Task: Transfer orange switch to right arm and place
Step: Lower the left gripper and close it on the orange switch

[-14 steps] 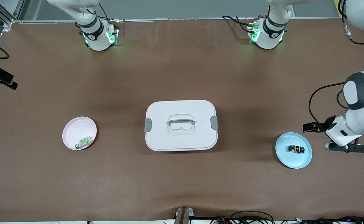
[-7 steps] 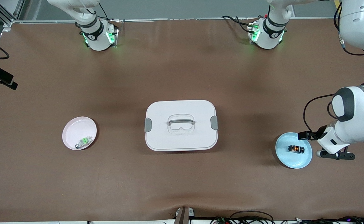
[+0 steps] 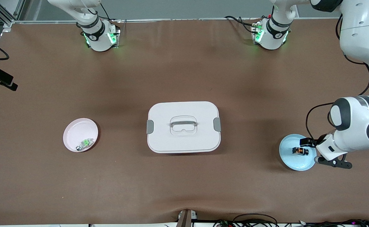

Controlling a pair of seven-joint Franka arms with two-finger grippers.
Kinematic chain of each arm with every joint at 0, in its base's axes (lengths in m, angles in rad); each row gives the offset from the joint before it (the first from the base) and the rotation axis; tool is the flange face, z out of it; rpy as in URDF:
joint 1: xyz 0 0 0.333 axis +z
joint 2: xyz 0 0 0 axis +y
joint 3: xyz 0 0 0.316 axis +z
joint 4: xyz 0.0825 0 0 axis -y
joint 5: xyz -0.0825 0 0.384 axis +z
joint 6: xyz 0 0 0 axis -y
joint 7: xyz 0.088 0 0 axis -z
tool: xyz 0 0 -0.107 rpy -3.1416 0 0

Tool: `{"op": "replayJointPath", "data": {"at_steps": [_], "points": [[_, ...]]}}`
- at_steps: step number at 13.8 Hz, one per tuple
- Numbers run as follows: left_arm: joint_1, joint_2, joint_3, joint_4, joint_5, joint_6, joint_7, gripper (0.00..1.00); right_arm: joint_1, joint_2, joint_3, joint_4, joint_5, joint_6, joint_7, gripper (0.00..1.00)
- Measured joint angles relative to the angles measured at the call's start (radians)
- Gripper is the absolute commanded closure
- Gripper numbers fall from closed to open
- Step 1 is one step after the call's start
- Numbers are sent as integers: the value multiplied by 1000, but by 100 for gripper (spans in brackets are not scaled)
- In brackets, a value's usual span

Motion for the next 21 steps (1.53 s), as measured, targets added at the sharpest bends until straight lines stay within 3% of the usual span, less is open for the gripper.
{"op": "replayJointPath", "data": {"at_steps": [16,21], "points": [[6,100,0,12,39,112,1,0,-10,0,-1,0,0,0,0,0],[12,118,-4,11,-32,112,-1,0,-11,0,-1,0,0,0,0,0]]}}
